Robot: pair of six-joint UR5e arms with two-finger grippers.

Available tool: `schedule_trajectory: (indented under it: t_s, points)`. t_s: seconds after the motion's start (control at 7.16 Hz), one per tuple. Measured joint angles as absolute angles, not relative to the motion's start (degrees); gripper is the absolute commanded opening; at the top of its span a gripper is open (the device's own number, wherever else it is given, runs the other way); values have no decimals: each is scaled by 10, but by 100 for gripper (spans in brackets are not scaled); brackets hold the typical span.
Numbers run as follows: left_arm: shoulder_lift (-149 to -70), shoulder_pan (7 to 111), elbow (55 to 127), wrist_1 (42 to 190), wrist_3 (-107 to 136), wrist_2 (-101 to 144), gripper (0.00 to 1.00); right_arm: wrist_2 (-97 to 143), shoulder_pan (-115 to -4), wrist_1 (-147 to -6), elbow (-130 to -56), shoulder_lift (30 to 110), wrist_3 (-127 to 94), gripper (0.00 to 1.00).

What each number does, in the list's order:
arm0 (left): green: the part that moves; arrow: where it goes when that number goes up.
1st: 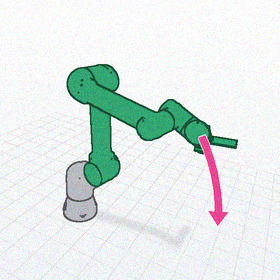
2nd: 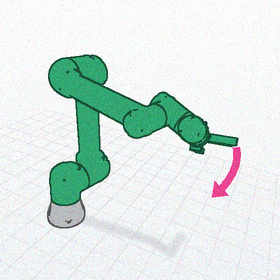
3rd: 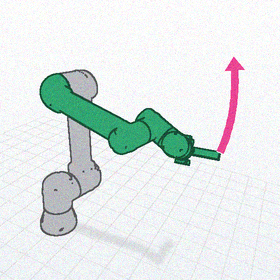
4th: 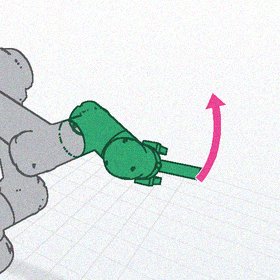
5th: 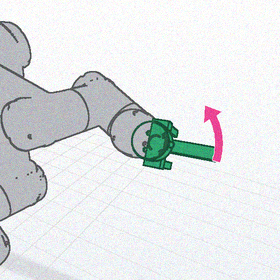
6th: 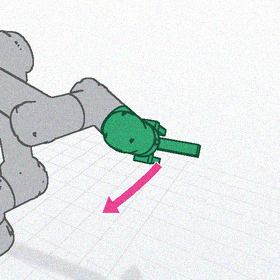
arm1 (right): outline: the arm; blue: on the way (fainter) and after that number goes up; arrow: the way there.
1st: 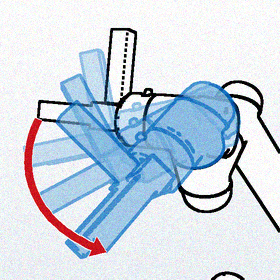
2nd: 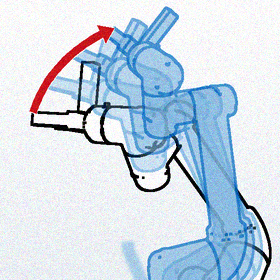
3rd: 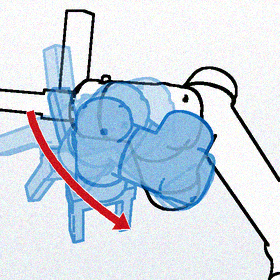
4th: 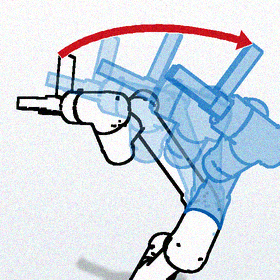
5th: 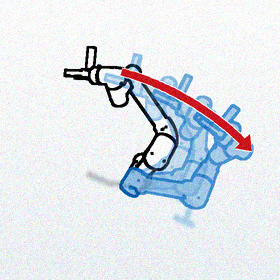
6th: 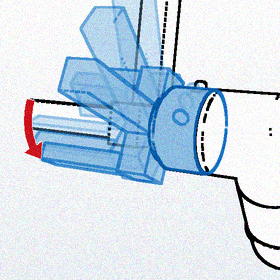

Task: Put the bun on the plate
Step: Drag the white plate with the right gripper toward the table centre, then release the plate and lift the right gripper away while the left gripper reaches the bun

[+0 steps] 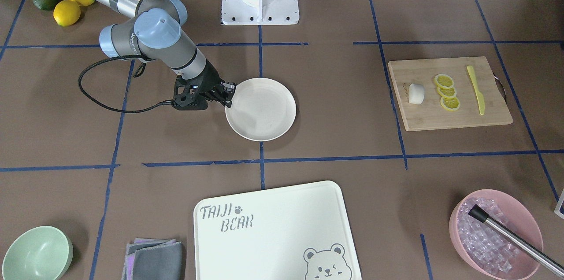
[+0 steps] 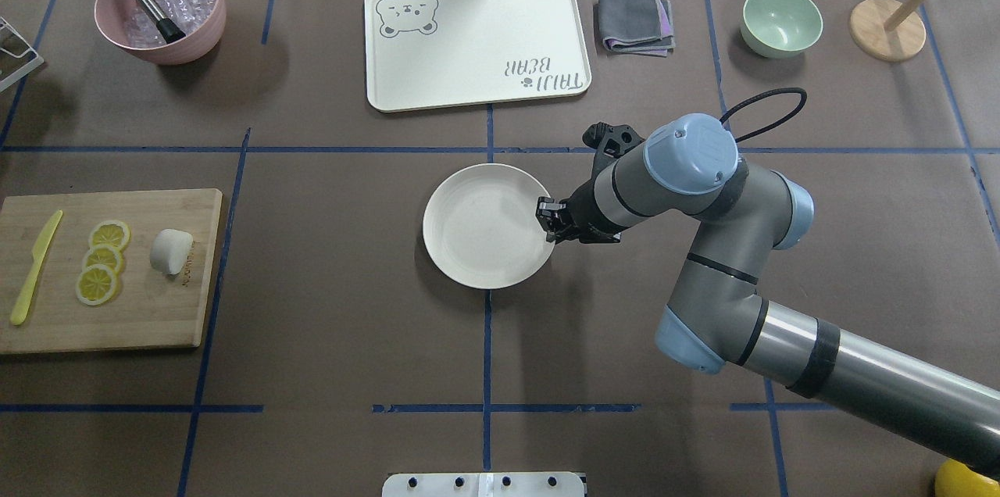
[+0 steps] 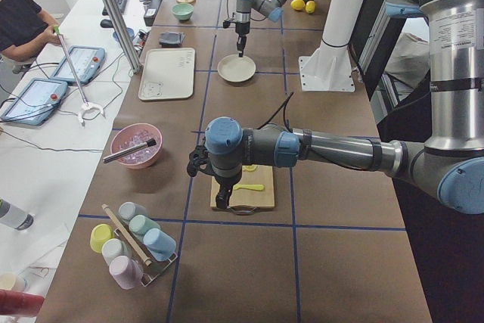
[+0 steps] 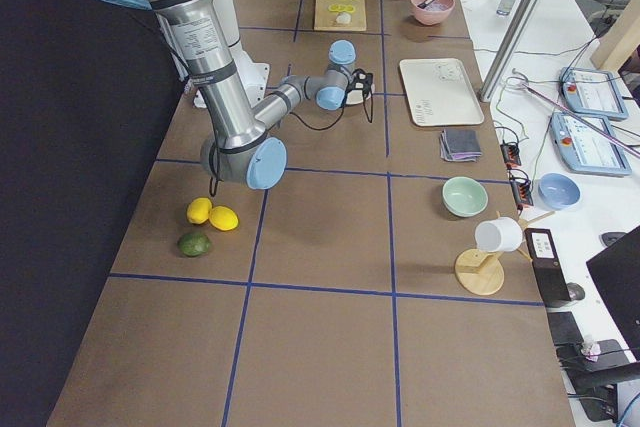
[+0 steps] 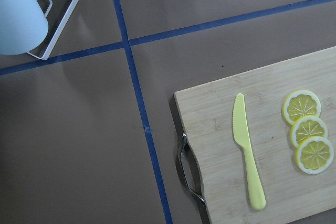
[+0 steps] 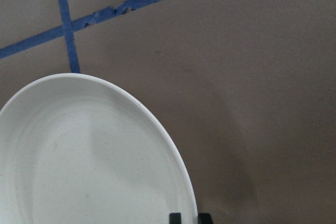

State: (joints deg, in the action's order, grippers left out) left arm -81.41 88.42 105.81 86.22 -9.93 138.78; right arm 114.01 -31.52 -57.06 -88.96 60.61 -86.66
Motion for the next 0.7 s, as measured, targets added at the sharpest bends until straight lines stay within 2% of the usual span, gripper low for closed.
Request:
schedule_trajectory:
  t_s: [0.28,0.7]
  points:
    - [-815,873,1060,866,-92,1388,100,1137,-321,-575,-907,613,-867,100]
    - [-815,802,1065,978,57,1384,100,1237,-414,-665,-1041,688,-857,100]
